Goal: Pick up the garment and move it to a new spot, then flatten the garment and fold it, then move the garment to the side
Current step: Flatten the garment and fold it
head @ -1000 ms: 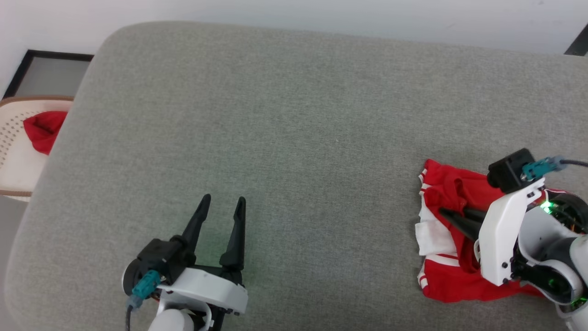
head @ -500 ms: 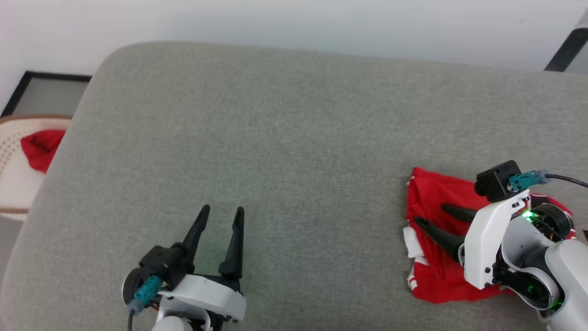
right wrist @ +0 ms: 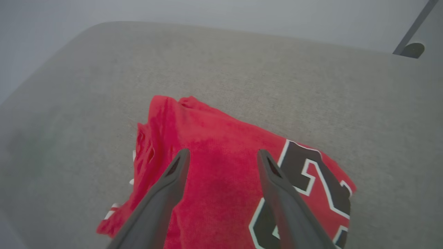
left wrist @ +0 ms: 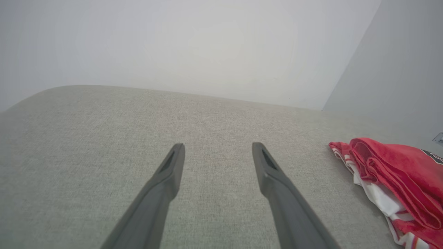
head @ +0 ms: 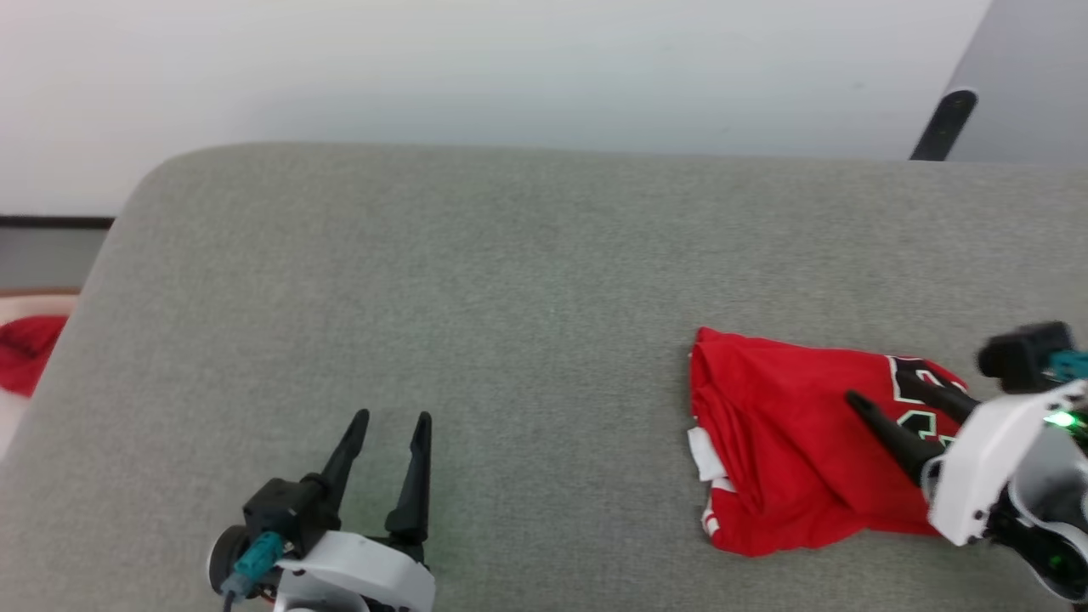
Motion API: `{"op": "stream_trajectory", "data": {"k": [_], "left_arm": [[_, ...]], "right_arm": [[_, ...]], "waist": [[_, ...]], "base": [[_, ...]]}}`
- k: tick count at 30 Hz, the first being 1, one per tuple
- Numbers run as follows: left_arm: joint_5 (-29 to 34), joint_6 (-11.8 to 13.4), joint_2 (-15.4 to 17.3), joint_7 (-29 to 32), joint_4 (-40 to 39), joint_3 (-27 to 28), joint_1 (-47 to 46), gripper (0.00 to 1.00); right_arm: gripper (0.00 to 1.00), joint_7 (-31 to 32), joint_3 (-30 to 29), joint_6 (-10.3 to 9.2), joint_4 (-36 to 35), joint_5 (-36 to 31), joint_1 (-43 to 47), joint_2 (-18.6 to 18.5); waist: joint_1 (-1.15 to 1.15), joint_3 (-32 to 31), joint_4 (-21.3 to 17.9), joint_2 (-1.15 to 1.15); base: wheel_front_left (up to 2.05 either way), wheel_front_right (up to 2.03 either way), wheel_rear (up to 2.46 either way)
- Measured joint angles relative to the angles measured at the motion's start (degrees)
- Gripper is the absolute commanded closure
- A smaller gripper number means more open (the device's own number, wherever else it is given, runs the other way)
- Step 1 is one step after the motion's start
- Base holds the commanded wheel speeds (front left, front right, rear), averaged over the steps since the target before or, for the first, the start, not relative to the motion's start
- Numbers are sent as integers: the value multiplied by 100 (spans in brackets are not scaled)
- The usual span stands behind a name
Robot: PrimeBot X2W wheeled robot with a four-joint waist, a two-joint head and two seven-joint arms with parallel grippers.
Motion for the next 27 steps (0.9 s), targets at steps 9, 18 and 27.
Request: {"op": "stream_trajectory", "data": {"k": [9,18,27], "left_arm": [[-85,-1,146,0,15,124,94,0],[-133,-7,346,0,99,111,336,0],[-52,-7,470,0,-198,163,778,0]], "right_arm": [[0,-1084,-621,0,495,-182,469,137],[0,-2220,-1173,0,749,-697,995,565],[0,-2735,-1969,0,582,-1128,1600,1114]], "waist": [[0,-246,-281,0],[0,-575,-391,0],[0,-858,-395,0]], "base": [[0,0,0],[0,0,0],[0,0,0]]}}
